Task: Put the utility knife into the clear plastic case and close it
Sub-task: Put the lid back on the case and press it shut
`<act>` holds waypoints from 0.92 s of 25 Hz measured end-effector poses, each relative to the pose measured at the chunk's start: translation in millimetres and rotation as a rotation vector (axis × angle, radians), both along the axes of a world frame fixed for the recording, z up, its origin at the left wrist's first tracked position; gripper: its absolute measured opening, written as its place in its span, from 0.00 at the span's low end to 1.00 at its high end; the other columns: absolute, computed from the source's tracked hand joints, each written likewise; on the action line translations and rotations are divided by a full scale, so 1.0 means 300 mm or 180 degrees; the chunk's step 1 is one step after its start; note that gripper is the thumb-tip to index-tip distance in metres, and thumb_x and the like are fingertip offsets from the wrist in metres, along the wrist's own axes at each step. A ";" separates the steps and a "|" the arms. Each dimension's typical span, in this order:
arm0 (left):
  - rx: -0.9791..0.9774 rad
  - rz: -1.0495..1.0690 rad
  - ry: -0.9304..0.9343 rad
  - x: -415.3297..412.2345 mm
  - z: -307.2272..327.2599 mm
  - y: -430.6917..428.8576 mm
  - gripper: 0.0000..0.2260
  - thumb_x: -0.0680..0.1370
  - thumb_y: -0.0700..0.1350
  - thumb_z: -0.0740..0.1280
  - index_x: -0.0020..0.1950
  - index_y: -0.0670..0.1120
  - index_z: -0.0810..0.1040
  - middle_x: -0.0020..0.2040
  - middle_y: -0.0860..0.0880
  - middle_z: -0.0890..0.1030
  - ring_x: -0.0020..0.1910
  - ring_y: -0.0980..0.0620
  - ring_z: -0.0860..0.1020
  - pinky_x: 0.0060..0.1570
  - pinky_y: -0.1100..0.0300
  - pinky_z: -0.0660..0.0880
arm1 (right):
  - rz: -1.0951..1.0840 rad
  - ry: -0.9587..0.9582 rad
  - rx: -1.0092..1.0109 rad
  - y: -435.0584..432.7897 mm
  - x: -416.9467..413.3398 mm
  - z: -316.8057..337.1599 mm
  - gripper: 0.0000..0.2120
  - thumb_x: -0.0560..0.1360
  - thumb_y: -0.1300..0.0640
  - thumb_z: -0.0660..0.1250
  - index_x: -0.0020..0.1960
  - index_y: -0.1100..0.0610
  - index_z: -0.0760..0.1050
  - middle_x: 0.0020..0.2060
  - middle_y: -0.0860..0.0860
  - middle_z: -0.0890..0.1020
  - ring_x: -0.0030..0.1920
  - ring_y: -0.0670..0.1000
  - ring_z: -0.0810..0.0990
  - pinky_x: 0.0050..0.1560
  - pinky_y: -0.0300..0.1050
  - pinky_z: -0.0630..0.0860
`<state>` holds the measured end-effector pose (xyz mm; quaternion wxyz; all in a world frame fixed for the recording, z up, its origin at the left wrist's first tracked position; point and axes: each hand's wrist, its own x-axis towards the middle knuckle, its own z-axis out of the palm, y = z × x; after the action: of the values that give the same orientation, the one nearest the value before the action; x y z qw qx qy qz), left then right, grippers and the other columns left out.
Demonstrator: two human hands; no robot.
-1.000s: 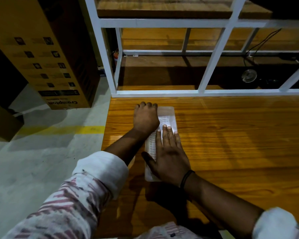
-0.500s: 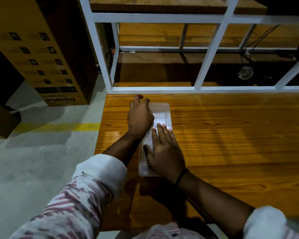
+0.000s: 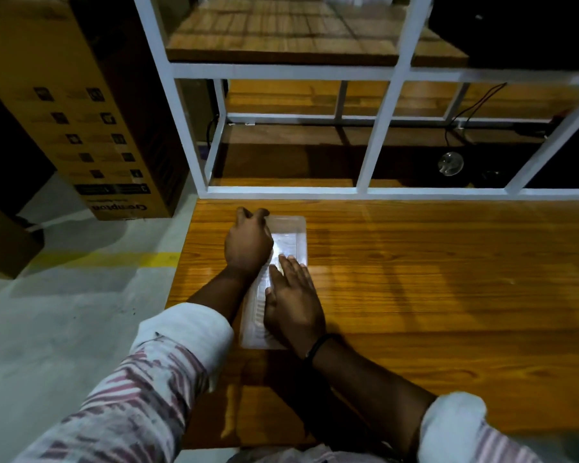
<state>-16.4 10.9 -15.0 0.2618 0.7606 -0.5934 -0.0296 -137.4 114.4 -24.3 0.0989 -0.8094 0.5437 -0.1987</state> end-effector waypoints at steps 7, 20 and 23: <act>0.0056 0.0161 0.0842 -0.007 -0.027 -0.003 0.16 0.85 0.45 0.58 0.71 0.50 0.77 0.59 0.36 0.81 0.54 0.34 0.80 0.47 0.53 0.74 | 0.0415 0.0207 -0.0358 -0.094 -0.116 0.027 0.14 0.76 0.50 0.60 0.58 0.53 0.77 0.57 0.51 0.79 0.57 0.57 0.76 0.55 0.53 0.71; 0.0052 0.0539 0.1797 -0.045 -0.051 0.189 0.17 0.86 0.51 0.61 0.68 0.44 0.78 0.57 0.40 0.86 0.55 0.40 0.83 0.44 0.58 0.69 | 0.0290 -0.0621 0.0721 -0.127 -0.150 -0.004 0.27 0.81 0.46 0.57 0.78 0.52 0.59 0.82 0.55 0.49 0.78 0.59 0.59 0.74 0.52 0.64; 0.0095 0.0563 0.1952 -0.069 -0.053 0.321 0.16 0.86 0.54 0.59 0.65 0.46 0.79 0.55 0.45 0.86 0.49 0.49 0.82 0.37 0.62 0.69 | 0.0186 -0.0640 0.0672 -0.125 -0.136 -0.017 0.27 0.80 0.46 0.59 0.77 0.51 0.62 0.82 0.55 0.50 0.73 0.62 0.63 0.71 0.54 0.66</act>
<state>-37.2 107.3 -31.0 0.4189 0.7686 -0.4178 -0.2433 -178.2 76.8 -29.3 0.2431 -0.7860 0.5251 -0.2175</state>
